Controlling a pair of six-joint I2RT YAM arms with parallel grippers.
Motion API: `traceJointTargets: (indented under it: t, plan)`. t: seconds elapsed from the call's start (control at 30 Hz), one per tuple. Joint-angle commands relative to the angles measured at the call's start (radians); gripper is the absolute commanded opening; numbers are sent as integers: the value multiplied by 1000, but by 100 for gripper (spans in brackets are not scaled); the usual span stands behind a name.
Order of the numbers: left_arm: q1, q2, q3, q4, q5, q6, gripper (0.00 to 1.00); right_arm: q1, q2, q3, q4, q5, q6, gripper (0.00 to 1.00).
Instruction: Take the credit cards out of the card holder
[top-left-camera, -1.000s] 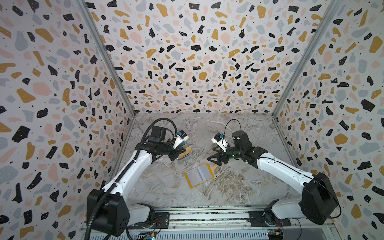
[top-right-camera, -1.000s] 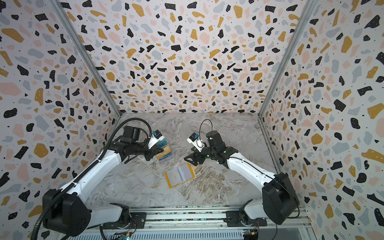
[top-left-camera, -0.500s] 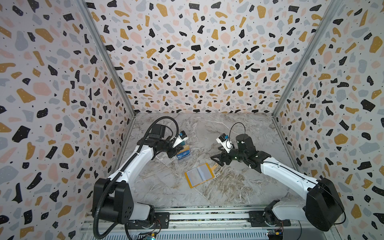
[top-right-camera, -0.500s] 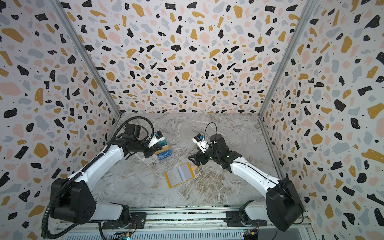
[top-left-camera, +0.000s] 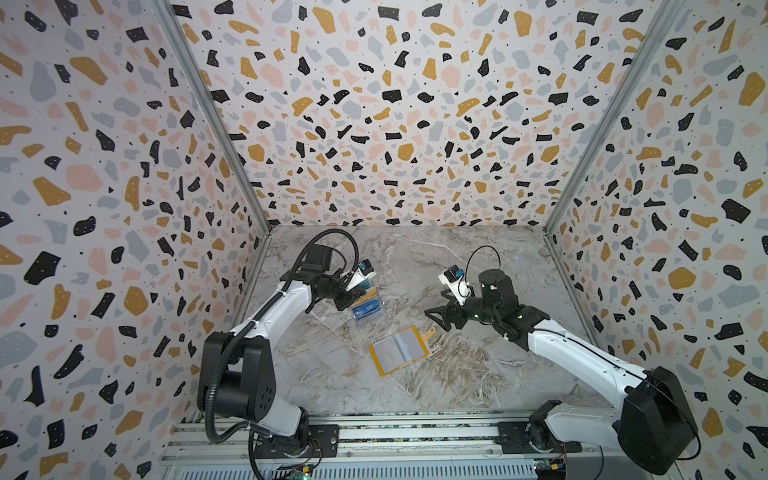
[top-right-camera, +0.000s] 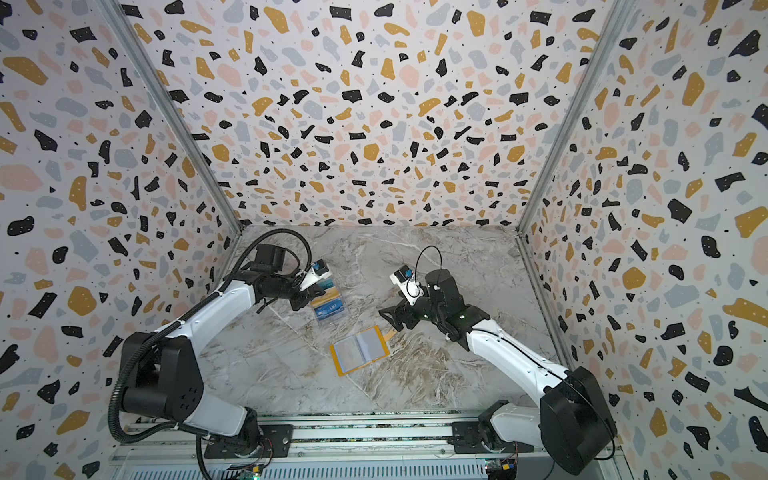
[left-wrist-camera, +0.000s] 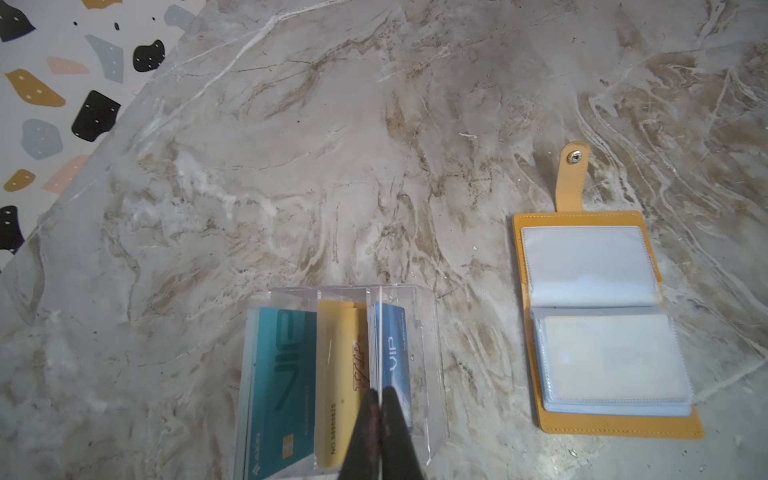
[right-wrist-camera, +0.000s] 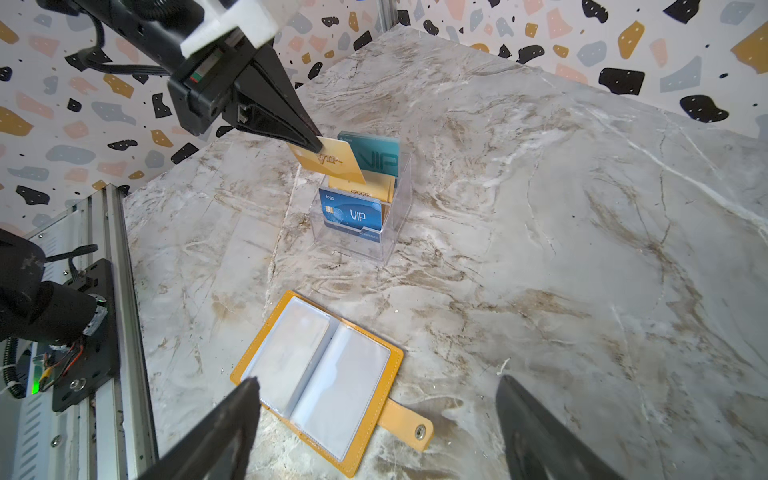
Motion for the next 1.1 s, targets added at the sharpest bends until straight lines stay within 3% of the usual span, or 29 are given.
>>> traceJointTargets:
  t: [0.0,1.07]
  plan:
    - [9,5,-22,102,-18,-16,0,-6,-29,-8,18,-13,9,89]
    - [32,168,-45,144,-24,-21,0,-27,-97,-22,29,-44,16,89]
